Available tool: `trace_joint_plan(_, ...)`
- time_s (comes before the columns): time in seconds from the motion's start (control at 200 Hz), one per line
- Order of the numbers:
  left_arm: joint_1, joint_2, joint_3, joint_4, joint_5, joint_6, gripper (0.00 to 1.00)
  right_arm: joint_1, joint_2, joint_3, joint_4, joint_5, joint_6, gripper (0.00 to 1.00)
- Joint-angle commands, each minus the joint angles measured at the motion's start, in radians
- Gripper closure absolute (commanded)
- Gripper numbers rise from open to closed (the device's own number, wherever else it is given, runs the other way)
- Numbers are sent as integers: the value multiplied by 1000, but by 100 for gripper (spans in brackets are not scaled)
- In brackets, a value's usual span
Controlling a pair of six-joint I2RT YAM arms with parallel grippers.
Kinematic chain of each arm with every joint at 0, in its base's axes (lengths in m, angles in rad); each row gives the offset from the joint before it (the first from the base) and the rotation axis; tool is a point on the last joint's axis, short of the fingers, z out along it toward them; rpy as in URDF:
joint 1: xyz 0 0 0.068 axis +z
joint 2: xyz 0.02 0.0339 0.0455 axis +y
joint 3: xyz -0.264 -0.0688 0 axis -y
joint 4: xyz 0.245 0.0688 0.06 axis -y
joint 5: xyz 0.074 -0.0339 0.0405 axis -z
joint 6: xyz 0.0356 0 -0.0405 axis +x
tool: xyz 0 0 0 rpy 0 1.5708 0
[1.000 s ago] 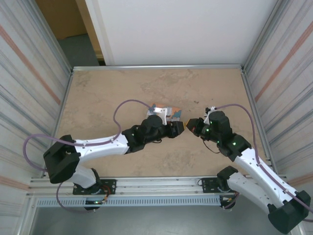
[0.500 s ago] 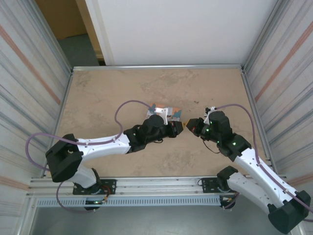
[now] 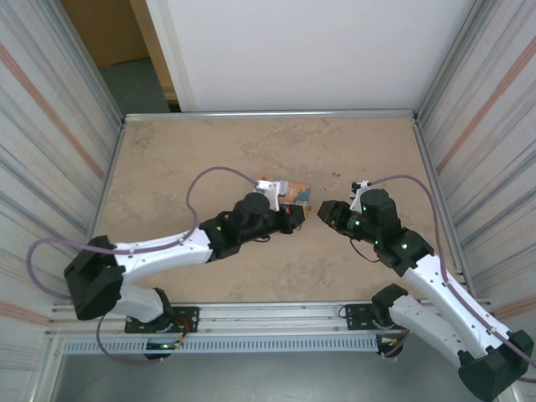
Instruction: Unlock the padlock with the key
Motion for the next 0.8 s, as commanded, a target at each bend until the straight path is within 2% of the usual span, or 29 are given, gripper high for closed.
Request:
trace_joint_plan(0.0,65,-120,-18,-101,103,121,100,-59,-5,56,-33,-142,-159,56)
trace_joint_plan(0.215,258,-332,-21,-387,387,320,100,-192,39,126,-56,-468,-375,42)
trace_joint_plan(0.411,428,-461,8,-636,613,494,100,-184,54,153,-1,-615,-478,28)
trace_joint_plan(0.536,445,-481,43,-734,693,601,100,-136,68,163,44,-634,-497,23)
trace_joint_plan(0.666,444,-467,98,-833,735,685,100,-53,110,202,39,-629,-520,23)
trace_joint_plan(0.792,444,-440,150,-915,763,757,100,14,156,227,45,-626,-530,29)
